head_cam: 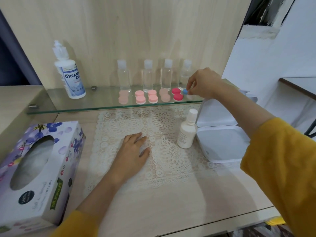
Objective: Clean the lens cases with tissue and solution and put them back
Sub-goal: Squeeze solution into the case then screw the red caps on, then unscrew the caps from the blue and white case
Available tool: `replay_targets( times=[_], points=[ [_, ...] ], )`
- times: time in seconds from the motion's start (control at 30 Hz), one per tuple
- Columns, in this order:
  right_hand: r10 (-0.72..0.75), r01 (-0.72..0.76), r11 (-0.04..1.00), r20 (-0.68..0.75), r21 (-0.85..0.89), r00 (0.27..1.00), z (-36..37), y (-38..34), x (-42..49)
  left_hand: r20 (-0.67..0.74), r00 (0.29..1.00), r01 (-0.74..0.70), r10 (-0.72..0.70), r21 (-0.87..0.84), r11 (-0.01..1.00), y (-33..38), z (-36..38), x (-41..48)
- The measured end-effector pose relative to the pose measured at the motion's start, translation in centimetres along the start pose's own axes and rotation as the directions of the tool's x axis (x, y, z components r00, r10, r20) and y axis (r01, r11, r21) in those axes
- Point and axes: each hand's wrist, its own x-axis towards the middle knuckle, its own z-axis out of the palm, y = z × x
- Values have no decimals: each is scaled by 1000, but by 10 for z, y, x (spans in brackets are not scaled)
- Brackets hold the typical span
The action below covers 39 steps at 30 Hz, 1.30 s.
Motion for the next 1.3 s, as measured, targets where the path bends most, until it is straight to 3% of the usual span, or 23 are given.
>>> replay_targets(
  times=[0.27, 0.57, 0.83, 1.17, 1.3],
  points=[
    [9, -3, 999, 109, -52, 994, 2, 1, -2, -1, 1000, 9, -9, -4, 1000, 1, 0, 0],
    [-22, 22, 1000, 64, -1, 998, 3, 3, -5, 6, 1000, 9, -9, 7, 1000, 0, 0, 0],
    [-178, 182, 966, -41, 182, 983, -22, -16, -50, -4, 999, 52, -52, -34, 998, 5, -6, 1],
    [-404, 348, 900, 202, 263, 892, 47, -48, -138, -98, 993, 50, -62, -114, 992, 24, -33, -38],
    [-440, 371, 879, 211, 300, 873, 79, -52, -159, -51, 998, 23, -31, -149, 989, 27, -37, -59]
  ],
)
